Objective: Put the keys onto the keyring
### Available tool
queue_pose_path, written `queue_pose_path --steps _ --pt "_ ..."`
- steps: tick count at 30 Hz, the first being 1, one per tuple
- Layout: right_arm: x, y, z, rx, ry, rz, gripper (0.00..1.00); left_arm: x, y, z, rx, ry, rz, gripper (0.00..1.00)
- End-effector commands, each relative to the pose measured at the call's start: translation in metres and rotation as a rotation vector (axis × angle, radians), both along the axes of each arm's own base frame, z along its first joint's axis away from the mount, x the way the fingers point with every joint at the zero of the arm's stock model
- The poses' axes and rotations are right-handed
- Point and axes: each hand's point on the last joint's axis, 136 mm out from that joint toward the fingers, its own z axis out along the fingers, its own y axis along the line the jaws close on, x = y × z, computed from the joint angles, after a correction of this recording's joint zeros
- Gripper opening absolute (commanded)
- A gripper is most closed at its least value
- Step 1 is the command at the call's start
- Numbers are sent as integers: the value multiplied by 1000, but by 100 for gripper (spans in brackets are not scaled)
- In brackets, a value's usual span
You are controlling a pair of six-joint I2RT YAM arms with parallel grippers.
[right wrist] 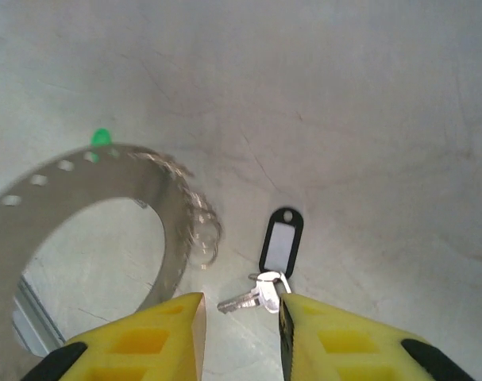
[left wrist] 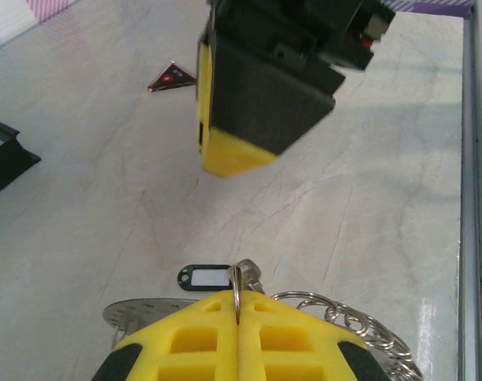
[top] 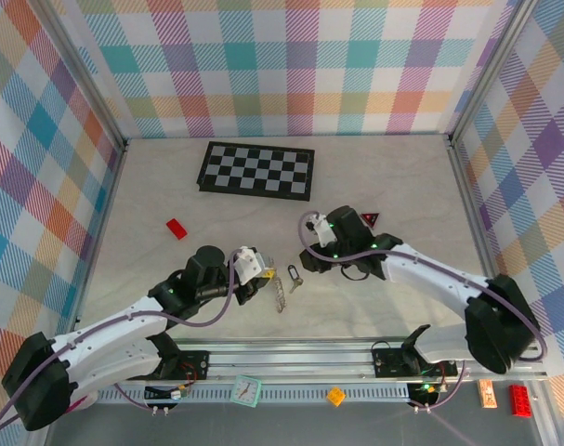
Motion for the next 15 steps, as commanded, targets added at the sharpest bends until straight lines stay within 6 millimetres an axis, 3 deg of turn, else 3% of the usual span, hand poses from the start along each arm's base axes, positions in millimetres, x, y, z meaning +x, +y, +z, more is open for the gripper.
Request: queue_pose_path --steps 1,8,15 --pt "-8 -4 -20 -99 141 -117 31 7 5 21 -27 -20 55 0" --pt "-12 13 -51 -227 233 -132 37 11 24 30 -37 -34 157 0" --pt "-5 12 -76 -335 305 -210 39 13 32 33 -46 -49 201 0"
